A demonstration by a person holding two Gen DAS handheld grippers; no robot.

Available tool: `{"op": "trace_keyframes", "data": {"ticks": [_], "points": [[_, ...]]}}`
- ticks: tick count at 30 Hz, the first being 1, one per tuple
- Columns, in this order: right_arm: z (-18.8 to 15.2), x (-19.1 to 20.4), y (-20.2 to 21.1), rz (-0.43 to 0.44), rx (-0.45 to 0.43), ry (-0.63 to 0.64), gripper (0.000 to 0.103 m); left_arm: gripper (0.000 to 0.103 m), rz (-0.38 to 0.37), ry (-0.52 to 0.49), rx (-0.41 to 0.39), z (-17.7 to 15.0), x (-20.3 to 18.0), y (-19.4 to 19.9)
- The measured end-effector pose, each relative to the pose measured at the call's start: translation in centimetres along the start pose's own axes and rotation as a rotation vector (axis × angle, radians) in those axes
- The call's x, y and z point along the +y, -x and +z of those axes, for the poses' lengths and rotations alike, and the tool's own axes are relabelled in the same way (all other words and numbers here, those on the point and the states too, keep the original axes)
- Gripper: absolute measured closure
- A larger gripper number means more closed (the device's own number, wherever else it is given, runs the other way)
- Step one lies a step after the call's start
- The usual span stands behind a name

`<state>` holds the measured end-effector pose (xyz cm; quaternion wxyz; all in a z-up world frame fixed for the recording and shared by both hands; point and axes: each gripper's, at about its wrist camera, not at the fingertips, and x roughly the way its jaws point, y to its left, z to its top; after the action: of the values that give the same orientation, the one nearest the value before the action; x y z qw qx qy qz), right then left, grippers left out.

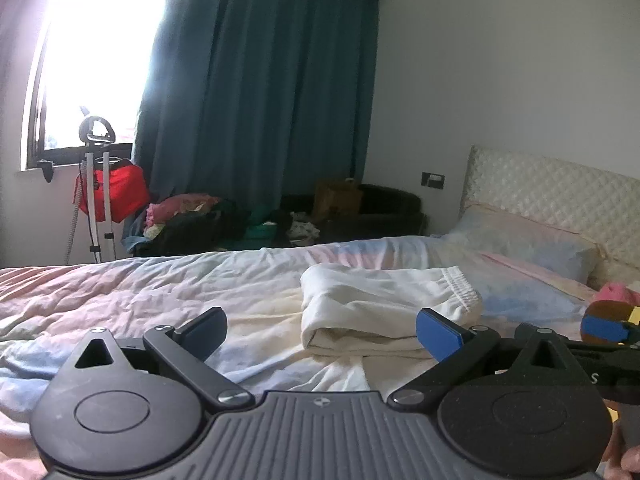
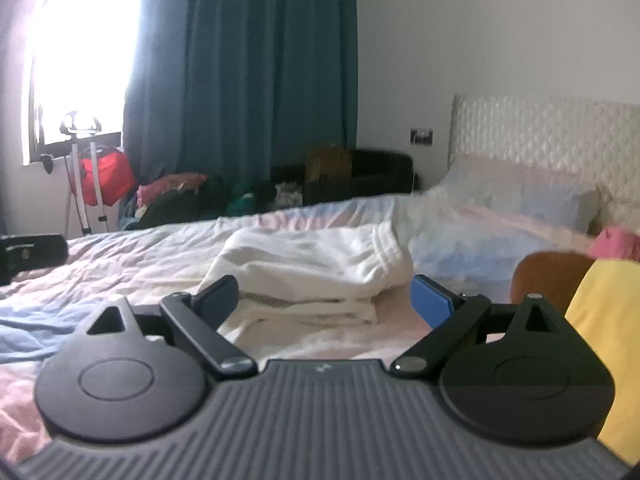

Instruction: Fold clothes

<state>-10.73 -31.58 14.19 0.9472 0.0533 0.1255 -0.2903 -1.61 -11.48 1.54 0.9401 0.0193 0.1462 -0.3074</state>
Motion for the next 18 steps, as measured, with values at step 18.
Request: {"op": "trace_keyframes", "data": {"ticks": [18], "points": [[-0.07, -0.18, -0.34, -0.016, 0.002, -0.007, 0.009, 0.0, 0.062, -0.031, 0.037, -0.39, -0.8, -0.34]]}}
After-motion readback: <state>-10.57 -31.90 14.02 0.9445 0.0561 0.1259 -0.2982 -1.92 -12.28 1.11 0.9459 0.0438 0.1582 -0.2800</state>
